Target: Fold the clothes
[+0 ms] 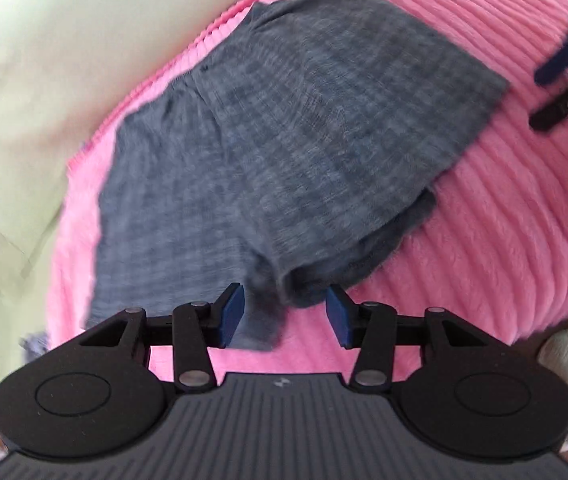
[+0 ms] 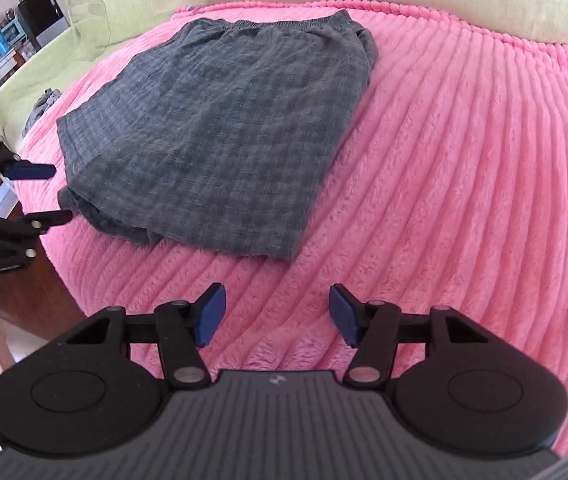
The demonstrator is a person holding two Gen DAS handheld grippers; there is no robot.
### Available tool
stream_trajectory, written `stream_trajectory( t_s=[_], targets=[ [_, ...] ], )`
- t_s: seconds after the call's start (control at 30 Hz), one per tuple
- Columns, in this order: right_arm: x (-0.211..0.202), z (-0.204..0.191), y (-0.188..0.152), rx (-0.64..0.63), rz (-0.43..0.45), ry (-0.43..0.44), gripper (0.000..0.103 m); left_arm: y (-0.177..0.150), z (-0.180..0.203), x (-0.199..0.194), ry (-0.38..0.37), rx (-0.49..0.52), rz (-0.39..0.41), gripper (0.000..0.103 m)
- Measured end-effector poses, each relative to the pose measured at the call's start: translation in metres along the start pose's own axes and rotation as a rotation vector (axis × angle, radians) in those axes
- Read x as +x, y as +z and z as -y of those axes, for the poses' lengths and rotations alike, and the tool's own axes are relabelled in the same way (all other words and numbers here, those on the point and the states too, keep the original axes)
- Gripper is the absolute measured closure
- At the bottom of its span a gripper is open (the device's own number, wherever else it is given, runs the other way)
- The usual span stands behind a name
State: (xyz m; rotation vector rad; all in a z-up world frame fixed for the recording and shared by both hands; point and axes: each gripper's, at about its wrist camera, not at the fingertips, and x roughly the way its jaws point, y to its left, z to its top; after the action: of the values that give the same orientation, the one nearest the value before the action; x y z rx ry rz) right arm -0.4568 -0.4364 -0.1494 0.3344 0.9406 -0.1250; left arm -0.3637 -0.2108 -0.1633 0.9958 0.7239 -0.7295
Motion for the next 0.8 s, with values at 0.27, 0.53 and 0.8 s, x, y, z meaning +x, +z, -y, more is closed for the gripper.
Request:
stream_trajectory(
  t_s=[0.27,0.53,0.8],
  targets=[
    [0.004,-0.006,-0.005,0.037,0.067,-0.034,0.049,0.012,-0.043,0.026,-0.103,-0.228,-0.083,0.096],
    [0.018,-0.029,-0.010,0.045,0.142,-0.155,0.065,0.037,-0.087,0.027,-0.155,-0.275,-0.067,0.096],
    [0.015,-0.020,0.003,0.249,0.314,-0.177,0.067,0.038,-0.105,0.040,-0.186,-0.315,-0.088,0.095]
  ],
)
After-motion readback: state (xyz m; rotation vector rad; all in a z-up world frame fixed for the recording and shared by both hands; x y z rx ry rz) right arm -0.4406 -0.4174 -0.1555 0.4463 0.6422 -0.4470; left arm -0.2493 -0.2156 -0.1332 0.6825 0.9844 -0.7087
